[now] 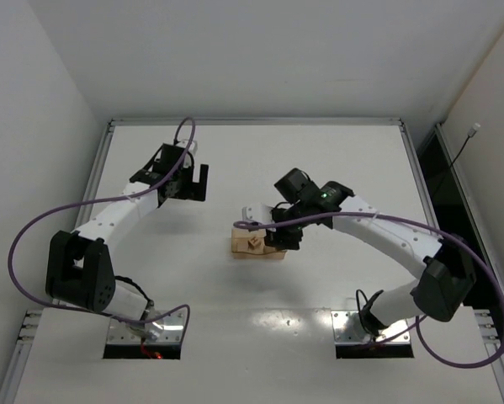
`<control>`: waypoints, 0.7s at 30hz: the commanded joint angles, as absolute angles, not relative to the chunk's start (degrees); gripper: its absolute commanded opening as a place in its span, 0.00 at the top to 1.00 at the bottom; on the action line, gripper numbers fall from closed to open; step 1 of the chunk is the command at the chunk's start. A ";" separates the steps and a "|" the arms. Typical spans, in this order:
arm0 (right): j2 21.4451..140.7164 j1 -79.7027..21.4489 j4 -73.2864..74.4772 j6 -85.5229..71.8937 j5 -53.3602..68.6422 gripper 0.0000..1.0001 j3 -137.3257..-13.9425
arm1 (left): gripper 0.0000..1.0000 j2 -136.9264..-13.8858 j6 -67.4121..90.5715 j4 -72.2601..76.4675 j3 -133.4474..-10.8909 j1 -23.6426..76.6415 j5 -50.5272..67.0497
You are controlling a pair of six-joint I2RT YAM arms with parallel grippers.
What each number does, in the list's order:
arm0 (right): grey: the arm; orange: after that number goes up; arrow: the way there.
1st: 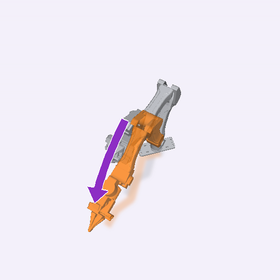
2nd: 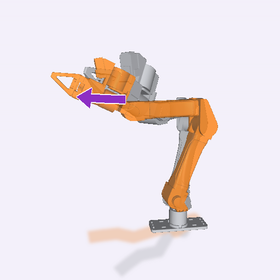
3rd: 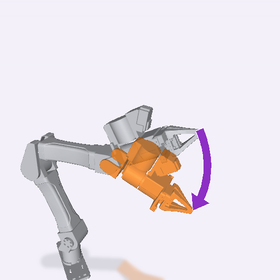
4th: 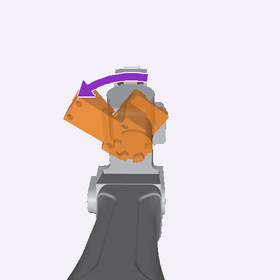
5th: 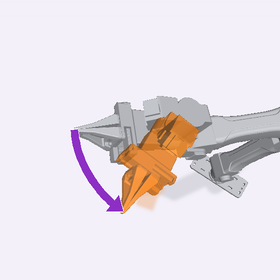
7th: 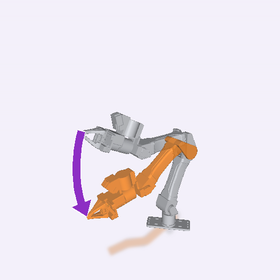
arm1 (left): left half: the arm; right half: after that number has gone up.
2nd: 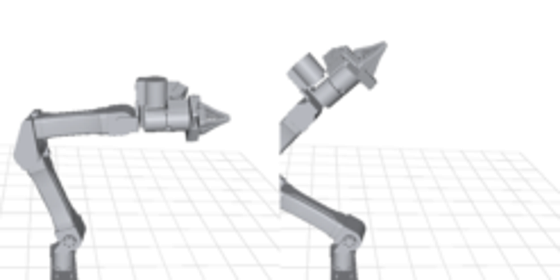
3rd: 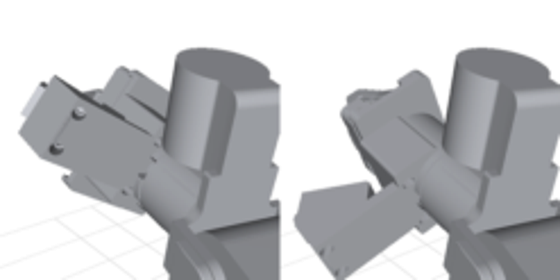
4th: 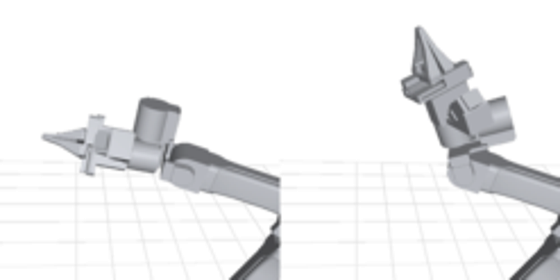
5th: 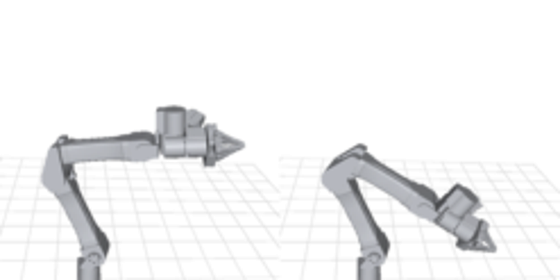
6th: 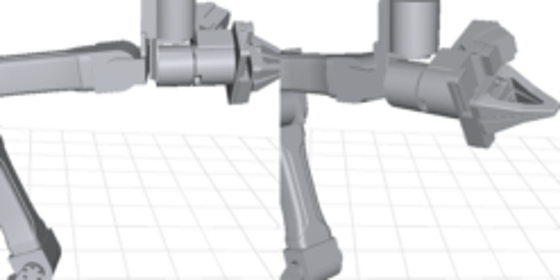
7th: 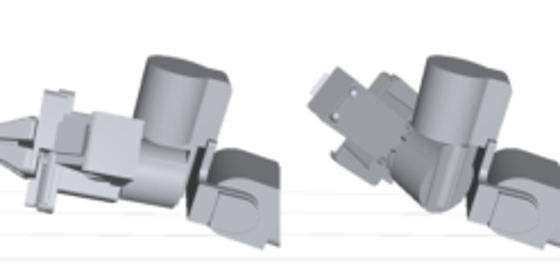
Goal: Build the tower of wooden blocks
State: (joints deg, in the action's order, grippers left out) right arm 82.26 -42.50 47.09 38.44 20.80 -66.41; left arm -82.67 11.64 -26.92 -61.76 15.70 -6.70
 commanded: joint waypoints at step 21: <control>96.15 -47.11 41.31 41.65 19.25 0.62 -66.62 | 0.00 -85.96 11.87 -26.37 -65.13 12.40 -7.03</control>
State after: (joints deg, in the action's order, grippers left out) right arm 95.68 -46.65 42.17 40.95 18.31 -64.25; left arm -85.56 11.44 -27.27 -62.98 13.69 -7.07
